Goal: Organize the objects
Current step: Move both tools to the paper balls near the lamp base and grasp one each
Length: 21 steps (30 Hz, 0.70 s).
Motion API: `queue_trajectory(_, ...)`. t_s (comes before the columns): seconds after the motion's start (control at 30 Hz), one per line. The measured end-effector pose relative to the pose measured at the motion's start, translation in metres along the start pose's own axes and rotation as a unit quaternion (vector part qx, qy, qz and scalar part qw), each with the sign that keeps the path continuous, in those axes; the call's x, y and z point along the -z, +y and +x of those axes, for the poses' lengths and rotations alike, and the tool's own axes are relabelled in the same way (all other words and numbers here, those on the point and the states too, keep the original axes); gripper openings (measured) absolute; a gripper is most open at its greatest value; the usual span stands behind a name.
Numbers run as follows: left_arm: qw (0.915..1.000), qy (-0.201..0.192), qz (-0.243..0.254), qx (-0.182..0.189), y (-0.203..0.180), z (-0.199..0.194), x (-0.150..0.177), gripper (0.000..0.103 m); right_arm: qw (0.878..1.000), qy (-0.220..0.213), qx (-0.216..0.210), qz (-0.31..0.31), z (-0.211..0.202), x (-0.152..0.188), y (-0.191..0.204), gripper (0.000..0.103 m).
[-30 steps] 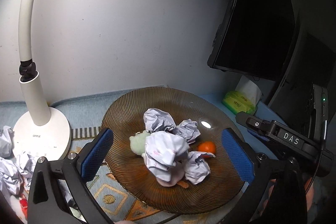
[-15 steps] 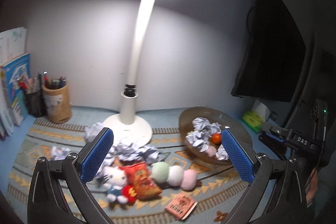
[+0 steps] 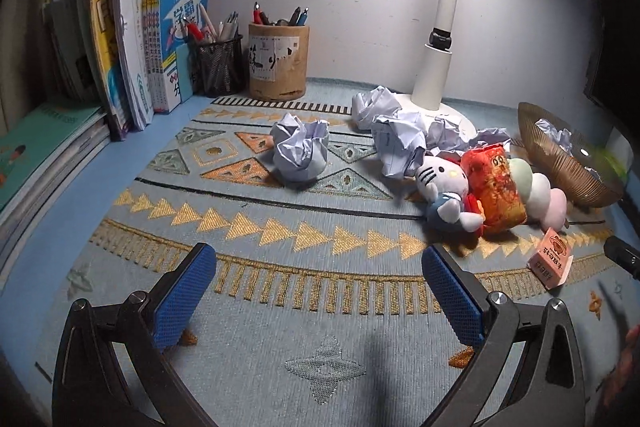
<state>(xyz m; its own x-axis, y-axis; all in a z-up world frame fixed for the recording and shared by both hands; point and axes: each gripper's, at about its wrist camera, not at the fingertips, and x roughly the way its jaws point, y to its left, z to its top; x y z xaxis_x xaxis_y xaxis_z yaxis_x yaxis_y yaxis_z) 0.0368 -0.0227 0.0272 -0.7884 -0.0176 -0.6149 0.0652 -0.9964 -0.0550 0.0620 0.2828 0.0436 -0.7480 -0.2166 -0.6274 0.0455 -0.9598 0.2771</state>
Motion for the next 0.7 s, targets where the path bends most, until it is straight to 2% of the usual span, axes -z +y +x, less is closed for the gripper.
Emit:
queue_trajectory(0.07, 1.0, -0.006, 0.006, -0.003, -0.003, -0.004, 0.002, 0.102, 1.0, 0.016, 0.003, 0.001, 0.008, 0.0, 0.0, 0.094)
queue_trajectory(0.17, 0.9999, -0.012, 0.0, 0.004, -0.001, -0.008, 0.003, 0.102, 1.0, 0.018, 0.009, -0.002, 0.01, 0.0, 0.001, 0.094)
queue_trajectory(0.47, 0.9991, 0.005, -0.025, 0.034, 0.009, -0.003, 0.003, 0.102, 0.997, 0.015, 0.056, -0.053, 0.014, 0.003, 0.023, 0.094)
queue_trajectory(0.53, 0.9987, 0.02, -0.032, 0.035, 0.01, -0.001, 0.003, 0.102, 0.995, 0.015, 0.072, -0.074, 0.017, 0.003, 0.031, 0.094)
queue_trajectory(0.6, 0.9957, 0.04, -0.049, 0.068, 0.015, 0.0, 0.002, 0.102, 0.992, 0.016, 0.083, -0.088, 0.019, 0.0, 0.041, 0.094)
queue_trajectory(0.7, 0.9888, 0.047, -0.092, 0.107, 0.032, 0.0, -0.008, 0.102, 0.997, 0.038, 0.004, -0.067, 0.023, -0.02, 0.063, 0.094)
